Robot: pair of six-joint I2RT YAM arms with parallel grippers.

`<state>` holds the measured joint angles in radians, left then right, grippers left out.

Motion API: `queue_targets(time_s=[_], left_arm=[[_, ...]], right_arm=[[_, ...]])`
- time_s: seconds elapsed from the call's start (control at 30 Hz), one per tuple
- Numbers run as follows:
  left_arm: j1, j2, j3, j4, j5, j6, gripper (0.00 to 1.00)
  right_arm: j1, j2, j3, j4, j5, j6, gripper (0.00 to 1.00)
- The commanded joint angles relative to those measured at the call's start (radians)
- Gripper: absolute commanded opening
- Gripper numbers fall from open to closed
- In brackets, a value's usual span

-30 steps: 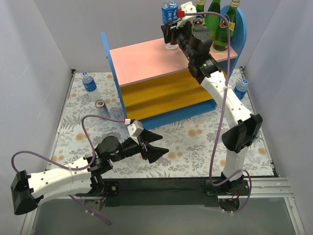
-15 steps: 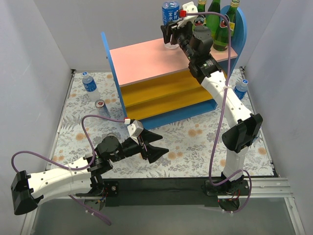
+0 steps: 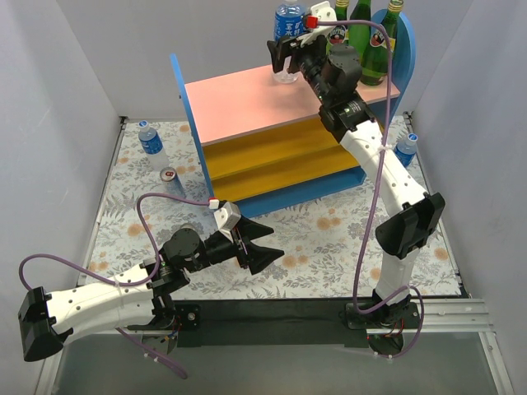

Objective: Place and organize the beverage onto the shelf
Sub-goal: Place the drink on the shelf.

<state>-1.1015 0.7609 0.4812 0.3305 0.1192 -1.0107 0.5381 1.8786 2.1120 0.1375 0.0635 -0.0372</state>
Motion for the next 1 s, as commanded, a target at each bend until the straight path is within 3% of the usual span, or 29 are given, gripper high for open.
queue_targets(time_s=[0.0,0.97], left_arm=[[0.0,-0.018,-0.004,0.016,-0.003,-0.003,0.71],[-0.001,-0.017,0.002,0.021,0.028,-0.025,0.71]], right_arm=[[-0.001,-0.081,0.003,0.086,-0.001,-0.001,0.81],[0.016,-0.231,-0.104,0.017,-0.031,-0.064,0.95]])
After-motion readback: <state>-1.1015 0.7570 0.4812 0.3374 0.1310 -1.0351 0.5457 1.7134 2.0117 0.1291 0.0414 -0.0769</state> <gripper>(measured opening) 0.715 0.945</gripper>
